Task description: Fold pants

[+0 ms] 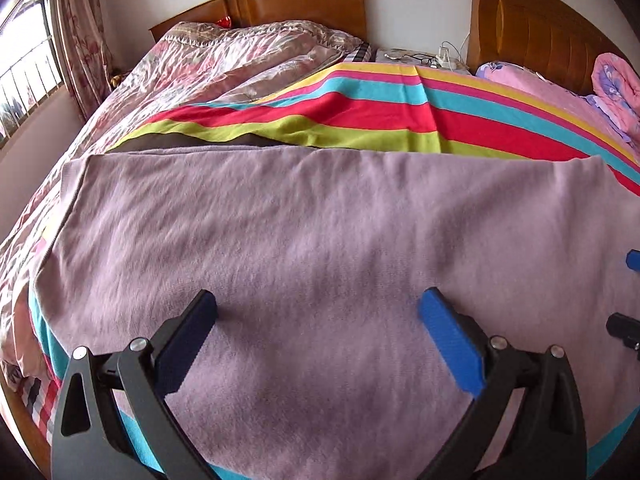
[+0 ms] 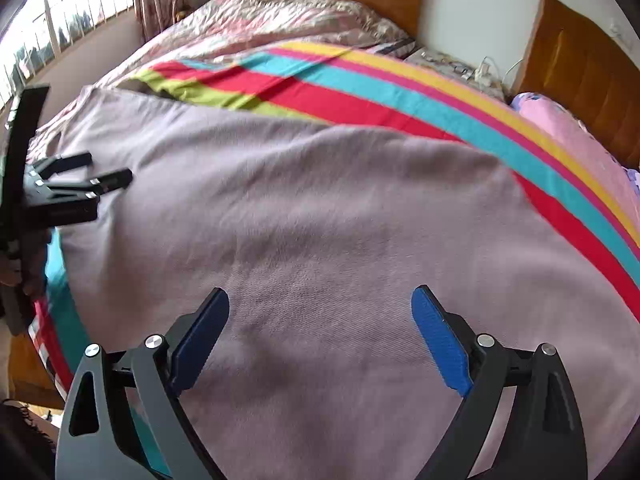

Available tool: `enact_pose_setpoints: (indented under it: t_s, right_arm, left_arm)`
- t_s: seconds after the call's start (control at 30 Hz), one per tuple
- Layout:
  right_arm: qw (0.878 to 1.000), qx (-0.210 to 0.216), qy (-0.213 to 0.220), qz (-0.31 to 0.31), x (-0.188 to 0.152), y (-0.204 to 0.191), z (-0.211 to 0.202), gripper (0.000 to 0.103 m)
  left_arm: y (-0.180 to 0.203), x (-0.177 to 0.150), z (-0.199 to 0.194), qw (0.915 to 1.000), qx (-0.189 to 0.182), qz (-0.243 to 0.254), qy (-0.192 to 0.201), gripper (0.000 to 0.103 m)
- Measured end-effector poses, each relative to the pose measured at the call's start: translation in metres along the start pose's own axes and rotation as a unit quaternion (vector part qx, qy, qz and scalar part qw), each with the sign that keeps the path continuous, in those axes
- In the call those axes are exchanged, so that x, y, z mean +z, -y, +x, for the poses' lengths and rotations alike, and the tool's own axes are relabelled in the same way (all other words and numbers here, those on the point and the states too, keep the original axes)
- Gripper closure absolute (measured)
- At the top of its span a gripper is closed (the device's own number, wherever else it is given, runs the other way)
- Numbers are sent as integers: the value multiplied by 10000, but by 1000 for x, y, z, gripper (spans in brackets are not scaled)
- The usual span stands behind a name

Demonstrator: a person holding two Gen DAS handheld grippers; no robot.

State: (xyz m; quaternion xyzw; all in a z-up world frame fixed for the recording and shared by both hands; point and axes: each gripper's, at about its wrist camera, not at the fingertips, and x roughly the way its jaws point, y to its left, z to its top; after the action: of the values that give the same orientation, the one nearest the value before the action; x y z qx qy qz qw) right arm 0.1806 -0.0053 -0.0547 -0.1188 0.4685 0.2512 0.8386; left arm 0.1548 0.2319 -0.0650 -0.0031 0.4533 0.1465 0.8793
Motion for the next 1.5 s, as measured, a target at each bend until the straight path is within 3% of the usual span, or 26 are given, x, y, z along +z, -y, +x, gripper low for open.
enact_pose_setpoints:
  t_s: [0.1, 0.2, 0.27, 0.33, 0.5, 0.6, 0.7, 0.77, 0.87, 0.97, 1.03, 1.07, 1.17, 1.27, 1.37, 1.47, 1.5]
  right_arm:
    - [9998, 142, 85, -54, -9, -7, -21, 14]
    - [9993, -28, -272, -249, -26, -6, -17, 14]
    - [9983, -136, -547, -115, -41, 5, -14, 11]
    - [9990, -3, -428, 151, -54, 15, -24, 11]
    - [9976, -202, -639, 151, -70, 21, -45, 11]
    - [9987, -268, -355, 269, -66, 23, -59, 11]
    - [9993, -283, 37, 230, -56, 20, -68, 11]
    - [9993, -253, 181, 205, -48, 19, -66, 11]
    - [9992, -172, 288, 230, -38, 14, -56, 11]
    - [9992, 13, 344, 220, -27, 3, -47, 11]
    - [9992, 64, 363, 161, -23, -2, -46, 11]
    - [9992, 79, 371, 150, -24, -4, -46, 11]
    - [9990, 59, 375, 224, -27, -2, -48, 11]
    - [9987, 16, 348, 367, -30, 5, -47, 11]
    - [9985, 36, 332, 442, -32, 10, -45, 11]
    - [9984, 57, 284, 494, -33, 11, -38, 11]
    - [9983, 74, 271, 506, -34, 11, -36, 11]
  left_arm:
    - [3, -4, -1, 10000, -48, -14, 39, 1]
    - [2, -5, 2, 9999, -121, -36, 80, 1]
    - [1, -4, 2, 9998, -150, -42, 77, 1]
    - [1, -5, 2, 9998, -160, -38, 79, 1]
    - [-2, -3, 5, 9996, -262, -87, 53, 1]
    - [-6, -3, 1, 9992, -363, -142, 75, 1]
    - [-38, -8, -29, 9918, -888, -736, 547, 1]
    - [-71, -15, -53, 9808, -1089, -1316, 938, 1]
    - [-136, -32, -77, 9505, -1480, -2442, 1228, 1]
    - [-200, -59, -73, 9009, -1918, -3682, 1268, 4]
    - [-228, -73, -62, 8718, -2162, -4236, 1172, 21]
    - [-238, -79, -55, 8601, -2254, -4435, 1128, 24]
    - [-250, -86, -43, 8477, -2346, -4661, 955, 29]
    - [-248, -88, -32, 8522, -2183, -4694, 764, 33]
    - [-255, -95, -27, 8335, -2222, -4990, 830, 35]
    - [-261, -93, -28, 8329, -2075, -5055, 875, 41]
    - [-264, -91, -27, 8333, -2044, -5060, 884, 48]
